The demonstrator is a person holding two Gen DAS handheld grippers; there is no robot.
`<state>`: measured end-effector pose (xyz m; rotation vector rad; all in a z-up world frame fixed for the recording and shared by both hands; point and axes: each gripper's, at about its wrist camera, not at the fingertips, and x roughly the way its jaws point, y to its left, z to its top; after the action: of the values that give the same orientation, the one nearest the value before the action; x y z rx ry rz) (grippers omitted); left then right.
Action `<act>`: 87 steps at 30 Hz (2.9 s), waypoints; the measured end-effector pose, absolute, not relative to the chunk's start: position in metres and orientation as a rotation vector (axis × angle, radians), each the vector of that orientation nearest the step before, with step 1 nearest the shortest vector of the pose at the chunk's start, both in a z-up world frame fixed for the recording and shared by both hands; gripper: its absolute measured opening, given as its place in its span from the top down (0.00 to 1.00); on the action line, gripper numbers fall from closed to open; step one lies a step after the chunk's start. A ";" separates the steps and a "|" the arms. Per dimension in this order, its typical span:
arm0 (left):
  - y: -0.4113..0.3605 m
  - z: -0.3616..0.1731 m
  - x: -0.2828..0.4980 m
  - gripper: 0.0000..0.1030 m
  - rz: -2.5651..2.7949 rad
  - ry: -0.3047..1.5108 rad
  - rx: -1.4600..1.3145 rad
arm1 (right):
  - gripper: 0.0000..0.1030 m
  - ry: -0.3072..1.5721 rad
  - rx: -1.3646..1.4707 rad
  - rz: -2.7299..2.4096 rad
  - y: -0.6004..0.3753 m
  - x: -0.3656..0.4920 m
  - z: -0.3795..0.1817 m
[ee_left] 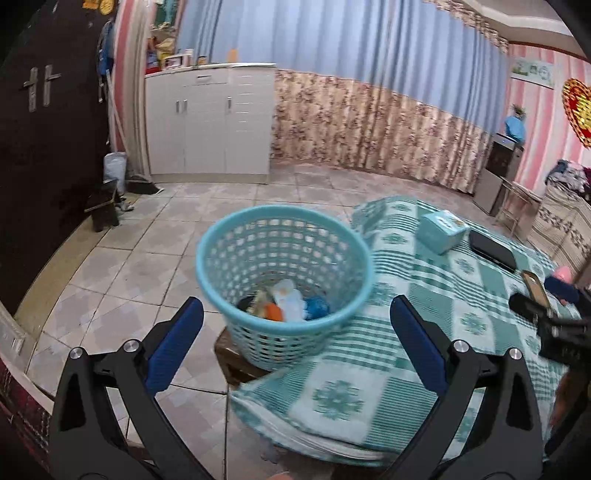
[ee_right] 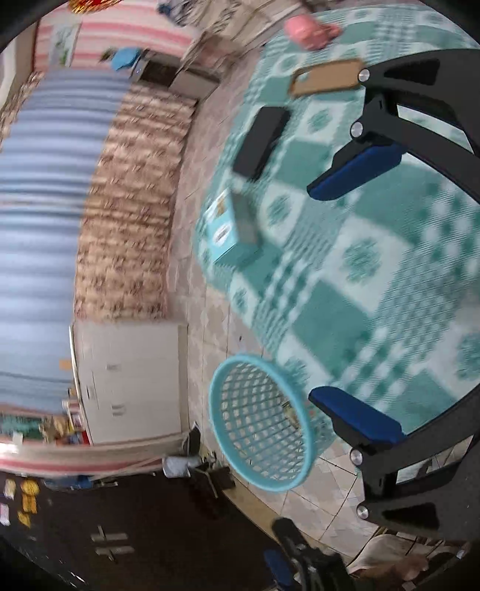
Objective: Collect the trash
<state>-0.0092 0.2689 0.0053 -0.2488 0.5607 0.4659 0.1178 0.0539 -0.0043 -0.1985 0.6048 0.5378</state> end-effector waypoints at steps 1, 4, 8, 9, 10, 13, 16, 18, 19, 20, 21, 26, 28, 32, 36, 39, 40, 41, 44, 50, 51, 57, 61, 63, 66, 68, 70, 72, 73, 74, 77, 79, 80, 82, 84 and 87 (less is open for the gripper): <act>0.261 0.006 -0.008 0.05 0.452 0.559 -0.235 | 0.04 0.611 -0.183 0.513 0.045 0.110 -0.005; 0.241 0.010 -0.007 0.05 0.437 0.558 -0.190 | 0.04 0.614 -0.121 0.475 0.024 0.091 -0.001; 0.224 0.017 -0.009 0.05 0.384 0.551 -0.180 | 0.04 0.561 -0.076 0.401 0.001 0.067 0.007; 0.219 0.018 -0.010 0.05 0.375 0.549 -0.169 | 0.04 0.551 -0.074 0.382 -0.002 0.061 0.009; 0.214 0.020 -0.010 0.05 0.370 0.549 -0.157 | 0.04 0.546 -0.066 0.364 -0.007 0.054 0.010; 0.202 0.025 -0.012 0.05 0.347 0.535 -0.132 | 0.04 0.554 -0.052 0.339 -0.017 0.040 0.011; 0.193 0.028 -0.014 0.05 0.318 0.534 -0.120 | 0.04 0.550 -0.048 0.318 -0.022 0.032 0.013; 0.187 0.028 -0.014 0.05 0.298 0.538 -0.118 | 0.04 0.549 -0.038 0.305 -0.029 0.029 0.014; 0.184 0.028 -0.014 0.05 0.292 0.540 -0.116 | 0.04 0.544 -0.035 0.297 -0.032 0.027 0.016; 0.183 0.029 -0.014 0.05 0.287 0.542 -0.112 | 0.04 0.538 -0.033 0.288 -0.034 0.026 0.018; 0.180 0.028 -0.014 0.05 0.286 0.546 -0.108 | 0.04 0.536 -0.030 0.284 -0.036 0.026 0.019; 0.173 0.030 -0.011 0.05 0.270 0.560 -0.094 | 0.04 0.532 -0.019 0.263 -0.042 0.027 0.022; 0.171 0.030 -0.010 0.05 0.267 0.558 -0.089 | 0.04 0.532 -0.018 0.252 -0.044 0.028 0.022; 0.170 0.032 -0.011 0.05 0.260 0.556 -0.085 | 0.04 0.528 -0.017 0.258 -0.045 0.027 0.023; 0.169 0.034 -0.012 0.05 0.260 0.551 -0.082 | 0.04 0.526 -0.020 0.256 -0.044 0.026 0.023; 0.167 0.035 -0.012 0.05 0.260 0.545 -0.079 | 0.04 0.522 -0.015 0.251 -0.045 0.024 0.023; 0.166 0.035 -0.012 0.05 0.259 0.545 -0.079 | 0.04 0.520 -0.011 0.250 -0.046 0.024 0.023; 0.166 0.035 -0.012 0.05 0.259 0.544 -0.078 | 0.04 0.519 -0.010 0.246 -0.046 0.024 0.024; 0.166 0.036 -0.013 0.05 0.259 0.540 -0.076 | 0.04 0.518 -0.008 0.233 -0.048 0.024 0.024; 0.165 0.036 -0.013 0.05 0.260 0.534 -0.072 | 0.04 0.524 -0.010 0.231 -0.048 0.025 0.022; 0.164 0.036 -0.013 0.05 0.260 0.534 -0.071 | 0.04 0.524 -0.009 0.232 -0.048 0.025 0.022; 0.164 0.035 -0.014 0.05 0.254 0.532 -0.070 | 0.04 0.524 -0.009 0.229 -0.047 0.025 0.022; 0.162 0.036 -0.015 0.05 0.251 0.524 -0.057 | 0.04 0.520 -0.009 0.227 -0.047 0.026 0.020; 0.162 0.037 -0.014 0.05 0.248 0.523 -0.058 | 0.04 0.518 -0.008 0.227 -0.048 0.026 0.020; 0.162 0.037 -0.014 0.05 0.253 0.522 -0.050 | 0.04 0.518 -0.008 0.225 -0.049 0.027 0.018; 0.163 0.037 -0.014 0.05 0.253 0.522 -0.052 | 0.04 0.517 -0.009 0.226 -0.049 0.027 0.019; 0.162 0.036 -0.013 0.05 0.251 0.522 -0.053 | 0.04 0.516 -0.010 0.226 -0.049 0.026 0.019; 0.162 0.037 -0.013 0.05 0.253 0.521 -0.052 | 0.04 0.517 -0.009 0.226 -0.049 0.026 0.019; 0.162 0.037 -0.013 0.05 0.253 0.521 -0.052 | 0.04 0.516 -0.009 0.225 -0.049 0.026 0.020; 0.162 0.037 -0.013 0.05 0.253 0.521 -0.052 | 0.04 0.516 -0.010 0.226 -0.049 0.026 0.020; 0.162 0.037 -0.013 0.05 0.255 0.520 -0.052 | 0.04 0.516 -0.010 0.224 -0.049 0.026 0.020; 0.163 0.036 -0.013 0.05 0.256 0.521 -0.052 | 0.04 0.515 -0.011 0.223 -0.049 0.026 0.020; 0.163 0.036 -0.013 0.05 0.256 0.522 -0.051 | 0.04 0.514 -0.011 0.222 -0.050 0.026 0.020; 0.163 0.036 -0.013 0.05 0.257 0.522 -0.052 | 0.04 0.513 -0.012 0.221 -0.051 0.026 0.020; 0.163 0.036 -0.012 0.05 0.256 0.521 -0.051 | 0.04 0.513 -0.011 0.220 -0.051 0.026 0.021; 0.164 0.036 -0.013 0.05 0.255 0.522 -0.049 | 0.04 0.514 -0.013 0.220 -0.051 0.026 0.021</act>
<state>-0.0126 0.1639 0.0364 -0.0487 0.5222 0.2546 0.0262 -0.0506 0.0209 -0.0129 0.5136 0.2205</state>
